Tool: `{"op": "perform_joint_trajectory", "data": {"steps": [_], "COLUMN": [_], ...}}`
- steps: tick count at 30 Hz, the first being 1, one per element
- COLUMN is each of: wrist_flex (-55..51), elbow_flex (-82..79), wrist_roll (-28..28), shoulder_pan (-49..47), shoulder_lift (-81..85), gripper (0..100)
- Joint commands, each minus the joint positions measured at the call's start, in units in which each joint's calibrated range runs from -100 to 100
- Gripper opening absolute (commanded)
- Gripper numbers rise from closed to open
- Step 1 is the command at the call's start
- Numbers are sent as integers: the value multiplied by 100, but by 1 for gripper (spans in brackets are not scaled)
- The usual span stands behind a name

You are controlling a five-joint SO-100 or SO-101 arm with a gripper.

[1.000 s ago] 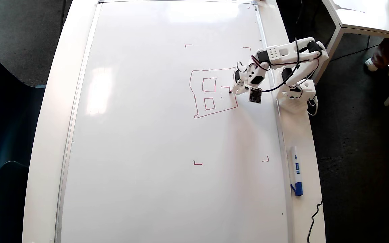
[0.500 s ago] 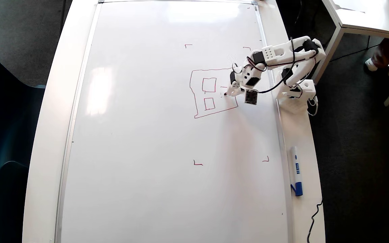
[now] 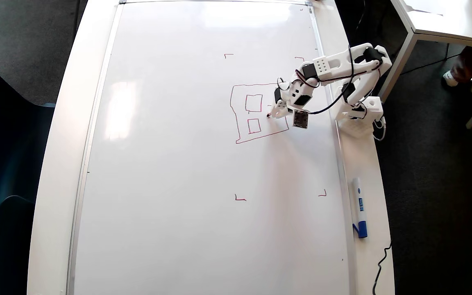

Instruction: Draw on a whiteboard a robot head using a pen attached to the gripper

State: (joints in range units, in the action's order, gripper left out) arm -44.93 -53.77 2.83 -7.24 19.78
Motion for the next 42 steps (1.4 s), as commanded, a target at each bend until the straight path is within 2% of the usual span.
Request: {"op": "perform_joint_trajectory", "data": {"steps": [1,24,32,42], "wrist_flex": [1,-68,-33,10], "elbow_flex": [25,52,1033,2540], "wrist_roll": [-36,-52,-4,12], "shoulder_pan": [256,728,610,183], "shoulder_lift": [14,14,-95,-1622], "gripper": [1,1,1,1]}}
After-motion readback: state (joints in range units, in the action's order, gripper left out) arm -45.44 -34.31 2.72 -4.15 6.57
